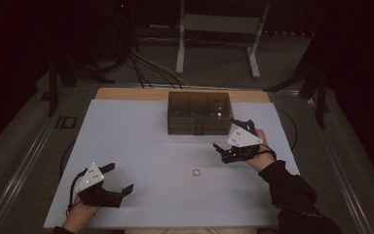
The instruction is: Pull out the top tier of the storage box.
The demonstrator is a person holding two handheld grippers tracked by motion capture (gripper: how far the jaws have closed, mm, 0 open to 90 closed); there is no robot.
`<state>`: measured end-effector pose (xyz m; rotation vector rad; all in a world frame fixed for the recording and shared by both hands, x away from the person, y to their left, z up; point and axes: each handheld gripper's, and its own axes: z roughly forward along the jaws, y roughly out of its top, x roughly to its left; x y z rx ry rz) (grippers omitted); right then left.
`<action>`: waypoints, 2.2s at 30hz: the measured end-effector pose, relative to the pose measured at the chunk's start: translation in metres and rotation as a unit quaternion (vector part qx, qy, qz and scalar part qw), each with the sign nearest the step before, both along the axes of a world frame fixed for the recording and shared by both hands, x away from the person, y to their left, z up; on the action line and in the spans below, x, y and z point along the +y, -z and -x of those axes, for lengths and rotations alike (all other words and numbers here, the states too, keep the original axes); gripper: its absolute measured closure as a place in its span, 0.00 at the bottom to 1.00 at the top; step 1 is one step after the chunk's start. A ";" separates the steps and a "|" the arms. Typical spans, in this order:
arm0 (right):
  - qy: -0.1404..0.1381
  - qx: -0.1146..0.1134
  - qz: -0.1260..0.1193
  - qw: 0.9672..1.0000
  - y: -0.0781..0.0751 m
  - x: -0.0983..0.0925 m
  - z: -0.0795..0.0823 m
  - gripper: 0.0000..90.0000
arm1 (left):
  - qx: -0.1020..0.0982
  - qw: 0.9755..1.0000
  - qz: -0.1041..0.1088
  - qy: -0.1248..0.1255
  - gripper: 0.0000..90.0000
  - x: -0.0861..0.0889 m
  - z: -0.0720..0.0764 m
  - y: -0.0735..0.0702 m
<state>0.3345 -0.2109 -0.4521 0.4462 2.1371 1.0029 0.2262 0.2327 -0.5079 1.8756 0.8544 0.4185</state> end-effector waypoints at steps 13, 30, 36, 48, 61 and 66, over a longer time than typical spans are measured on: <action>0.000 -0.031 0.099 0.995 0.009 0.022 -0.009 0.04 | -0.001 1.000 0.002 0.000 0.00 0.000 0.000 0.000; 0.001 -0.071 0.258 0.964 0.030 0.062 -0.017 0.06 | -0.002 1.000 0.000 0.002 0.00 0.000 0.000 0.000; 0.006 -0.079 0.293 0.953 0.038 0.071 -0.021 0.14 | -0.002 1.000 0.004 0.001 0.00 0.000 0.000 0.000; 0.019 -0.111 0.348 0.931 0.043 0.088 -0.026 0.30 | -0.002 1.000 0.005 0.002 0.00 0.000 -0.001 0.000; 0.040 -0.140 0.388 0.910 0.052 0.096 -0.034 0.53 | -0.001 1.000 0.006 0.002 0.00 0.000 -0.001 0.000; 0.048 -0.163 0.398 0.901 0.054 0.099 -0.036 0.67 | 0.000 1.000 0.006 0.003 0.00 0.000 -0.001 0.000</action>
